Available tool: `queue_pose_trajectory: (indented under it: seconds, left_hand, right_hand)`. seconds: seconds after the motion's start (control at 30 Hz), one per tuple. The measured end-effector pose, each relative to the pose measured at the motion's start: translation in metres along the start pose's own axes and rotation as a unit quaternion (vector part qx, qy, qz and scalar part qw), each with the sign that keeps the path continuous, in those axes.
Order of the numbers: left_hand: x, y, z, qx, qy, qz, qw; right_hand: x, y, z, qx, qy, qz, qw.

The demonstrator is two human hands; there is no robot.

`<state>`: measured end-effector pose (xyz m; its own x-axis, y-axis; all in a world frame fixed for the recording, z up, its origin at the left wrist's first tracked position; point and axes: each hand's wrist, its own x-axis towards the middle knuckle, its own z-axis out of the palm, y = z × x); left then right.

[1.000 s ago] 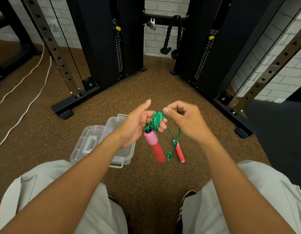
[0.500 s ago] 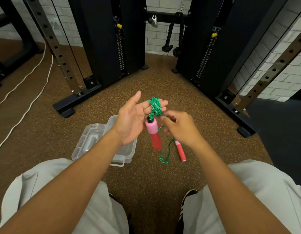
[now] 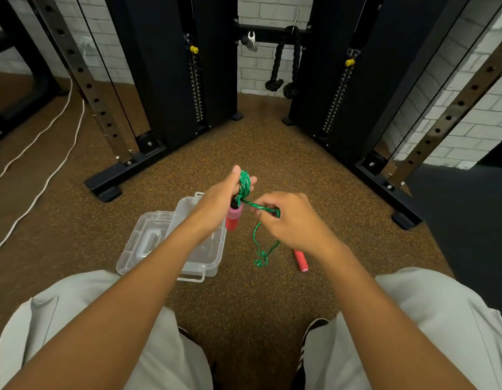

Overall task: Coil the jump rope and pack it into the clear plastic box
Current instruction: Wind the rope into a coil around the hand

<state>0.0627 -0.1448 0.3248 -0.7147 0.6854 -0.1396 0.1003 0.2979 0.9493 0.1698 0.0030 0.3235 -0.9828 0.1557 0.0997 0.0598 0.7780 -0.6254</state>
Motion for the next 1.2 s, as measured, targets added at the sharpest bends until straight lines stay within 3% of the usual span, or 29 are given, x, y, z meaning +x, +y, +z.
queue_pose_trajectory:
  seconds: [0.17,0.3,0.57,0.73,1.07,1.2]
  left_hand:
    - [-0.002,-0.001,0.004,0.075,0.012,-0.043,0.996]
    - [0.002,-0.008,0.002,0.092,-0.046,-0.046,0.994]
    - [-0.002,-0.003,0.000,-0.069,-0.140,-0.010,0.988]
    - [-0.005,-0.001,-0.002,-0.178,-0.186,0.010,0.966]
    - [-0.006,0.003,-0.007,-0.268,-0.185,-0.009,0.945]
    - [-0.009,0.007,-0.011,-0.252,-0.190,-0.006,0.949]
  right_hand:
    - [-0.002,0.001,-0.012,0.007,0.038,0.000,0.999]
    - [-0.002,0.003,-0.018,0.036,0.064,-0.006,0.997]
    - [0.000,0.008,-0.026,0.102,0.097,0.020,0.990]
    - [0.003,0.011,-0.024,0.159,0.120,0.012,0.980]
    - [0.001,0.011,-0.021,0.278,0.097,0.016,0.955]
    - [0.001,0.014,-0.026,0.259,0.068,0.020,0.963]
